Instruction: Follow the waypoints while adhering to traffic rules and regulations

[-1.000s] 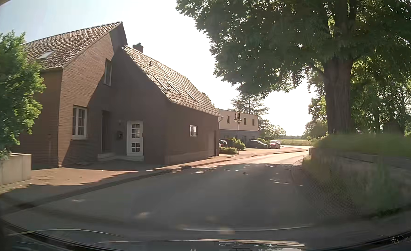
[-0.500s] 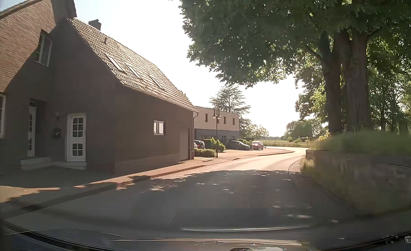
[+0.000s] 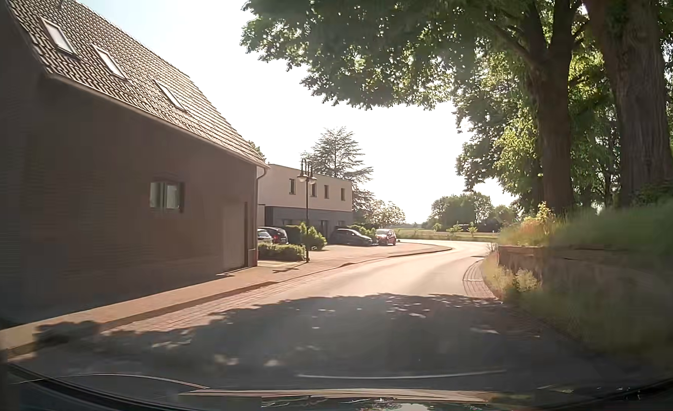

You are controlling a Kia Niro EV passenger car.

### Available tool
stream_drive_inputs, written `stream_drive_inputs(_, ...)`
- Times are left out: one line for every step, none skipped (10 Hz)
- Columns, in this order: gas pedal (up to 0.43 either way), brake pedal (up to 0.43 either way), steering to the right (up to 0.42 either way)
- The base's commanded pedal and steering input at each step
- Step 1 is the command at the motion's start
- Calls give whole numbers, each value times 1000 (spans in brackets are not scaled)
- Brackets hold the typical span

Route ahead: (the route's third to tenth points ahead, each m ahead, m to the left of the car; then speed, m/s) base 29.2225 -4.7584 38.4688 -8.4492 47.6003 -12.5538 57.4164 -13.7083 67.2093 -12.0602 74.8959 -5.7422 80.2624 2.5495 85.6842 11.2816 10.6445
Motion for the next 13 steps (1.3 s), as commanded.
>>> stream_drive_inputs(177,0,71)
stream_drive_inputs(177,0,69)
stream_drive_inputs(177,0,69)
stream_drive_inputs(177,0,68)
stream_drive_inputs(169,0,68)
stream_drive_inputs(169,0,66)
stream_drive_inputs(169,0,64)
stream_drive_inputs(169,0,63)
stream_drive_inputs(157,0,61)
stream_drive_inputs(150,0,61)
stream_drive_inputs(130,0,60)
stream_drive_inputs(130,0,60)
stream_drive_inputs(130,0,59)
